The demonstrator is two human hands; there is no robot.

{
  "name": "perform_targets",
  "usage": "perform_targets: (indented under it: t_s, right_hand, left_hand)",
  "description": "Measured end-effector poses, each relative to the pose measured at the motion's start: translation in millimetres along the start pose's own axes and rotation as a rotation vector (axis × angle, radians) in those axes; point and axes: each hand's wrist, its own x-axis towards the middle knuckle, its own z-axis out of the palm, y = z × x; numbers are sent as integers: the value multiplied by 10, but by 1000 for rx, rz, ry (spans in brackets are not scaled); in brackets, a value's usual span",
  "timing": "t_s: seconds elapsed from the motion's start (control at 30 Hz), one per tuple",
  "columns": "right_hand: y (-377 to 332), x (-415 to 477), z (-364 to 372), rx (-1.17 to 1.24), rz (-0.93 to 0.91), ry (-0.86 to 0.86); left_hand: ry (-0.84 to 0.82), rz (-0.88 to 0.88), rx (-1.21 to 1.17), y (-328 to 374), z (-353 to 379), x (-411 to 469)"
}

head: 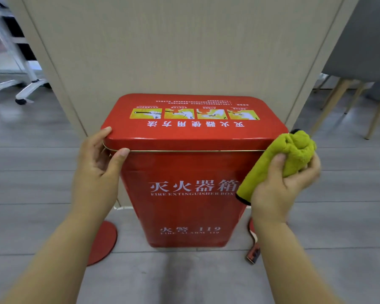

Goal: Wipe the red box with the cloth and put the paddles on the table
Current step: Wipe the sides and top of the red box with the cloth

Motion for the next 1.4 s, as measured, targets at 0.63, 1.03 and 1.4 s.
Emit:
perform_targets:
  t_s: [0.63, 1.03, 1.4]
  right_hand:
    - [-97, -1283, 769, -547, -671, -348]
    - [463, -1746, 822, -689, -1057, -451]
    - [509, -1116, 439, -789, -1013, -237]
  left_hand:
    - [-206, -8, 0, -79, -304, 112]
    - [-248, 70, -32, -198, -360, 69]
    - [-90, -32, 49, -498, -224, -131]
